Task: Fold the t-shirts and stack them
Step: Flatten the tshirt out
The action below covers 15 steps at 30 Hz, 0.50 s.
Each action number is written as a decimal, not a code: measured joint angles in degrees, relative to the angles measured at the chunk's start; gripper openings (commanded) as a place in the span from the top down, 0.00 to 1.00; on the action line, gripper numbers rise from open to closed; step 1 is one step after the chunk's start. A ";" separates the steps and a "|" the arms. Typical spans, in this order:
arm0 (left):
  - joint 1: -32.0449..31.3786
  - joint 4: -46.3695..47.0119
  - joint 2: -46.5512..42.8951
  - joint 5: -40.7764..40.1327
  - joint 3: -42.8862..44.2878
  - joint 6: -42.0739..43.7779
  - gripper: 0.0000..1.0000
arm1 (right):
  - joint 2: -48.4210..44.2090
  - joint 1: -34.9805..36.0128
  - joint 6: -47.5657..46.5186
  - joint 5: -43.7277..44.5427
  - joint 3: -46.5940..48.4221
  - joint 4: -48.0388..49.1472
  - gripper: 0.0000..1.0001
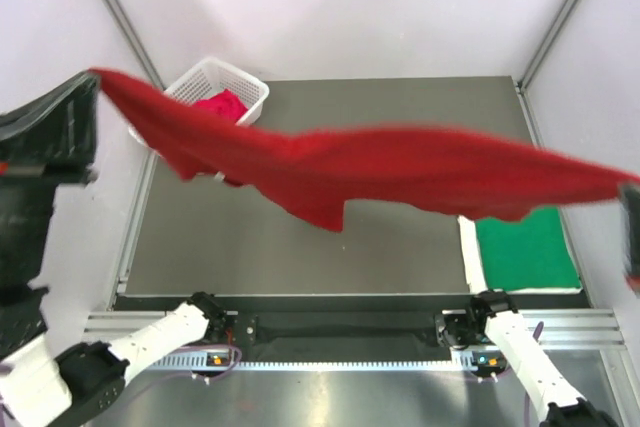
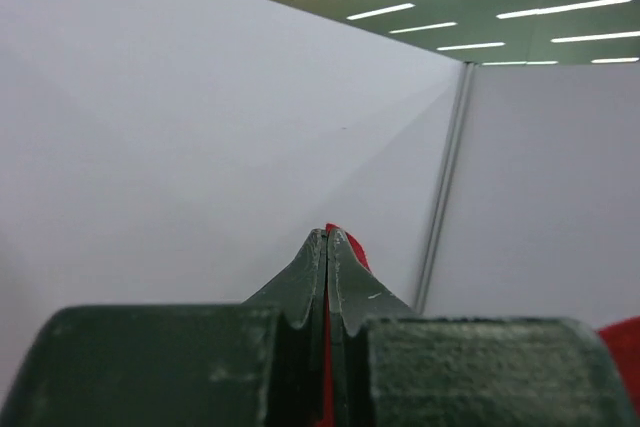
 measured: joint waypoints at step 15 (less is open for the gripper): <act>0.00 -4.48 3.65 -1.11 0.66 1.92 1.00 | -0.35 -3.87 -0.20 -1.57 -3.04 -2.36 1.00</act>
